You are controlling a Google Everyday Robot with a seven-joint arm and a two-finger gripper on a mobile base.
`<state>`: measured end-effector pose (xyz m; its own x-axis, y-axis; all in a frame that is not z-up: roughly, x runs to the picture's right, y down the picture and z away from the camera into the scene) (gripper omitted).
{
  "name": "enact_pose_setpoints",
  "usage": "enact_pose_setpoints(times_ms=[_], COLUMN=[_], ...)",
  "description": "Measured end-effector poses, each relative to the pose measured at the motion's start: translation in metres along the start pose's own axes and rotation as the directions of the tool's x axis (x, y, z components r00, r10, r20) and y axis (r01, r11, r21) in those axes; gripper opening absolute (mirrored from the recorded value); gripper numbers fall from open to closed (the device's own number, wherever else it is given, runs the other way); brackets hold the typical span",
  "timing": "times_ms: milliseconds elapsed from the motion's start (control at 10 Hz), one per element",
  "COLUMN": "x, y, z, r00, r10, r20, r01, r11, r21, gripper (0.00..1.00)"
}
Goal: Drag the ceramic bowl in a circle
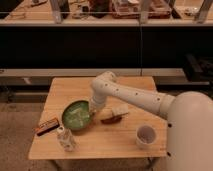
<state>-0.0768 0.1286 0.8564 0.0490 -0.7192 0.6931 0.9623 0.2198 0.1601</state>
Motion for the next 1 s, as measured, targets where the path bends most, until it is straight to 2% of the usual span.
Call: enact_pose_setpoints(times_ms=[100,200,400,500,600,800,1000], x=[0.025,0.047,0.091,0.118,0.130,0.154,0.161], y=[-0.017,-0.023,-0.029,-0.026,-0.019,0.023,0.057], z=[0.006,0.005,-0.002,-0.004,-0.002,0.000,0.000], r00=[1.000,0.999,0.994,0.989,0.986,0.970,0.959], r10=[0.020,0.049,0.108,0.145,0.166,0.240,0.281], r20=[-0.001,-0.009,-0.027,-0.031,-0.029,-0.033,-0.040], r01=[-0.020,-0.048,-0.104,-0.140,-0.161,-0.237,-0.280], r11=[0.999,0.997,0.987,0.981,0.979,0.969,0.960], r21=[0.034,0.065,0.122,0.135,0.126,0.074,0.026], gripper=[0.00,0.00,0.00,0.00,0.00,0.00,0.00])
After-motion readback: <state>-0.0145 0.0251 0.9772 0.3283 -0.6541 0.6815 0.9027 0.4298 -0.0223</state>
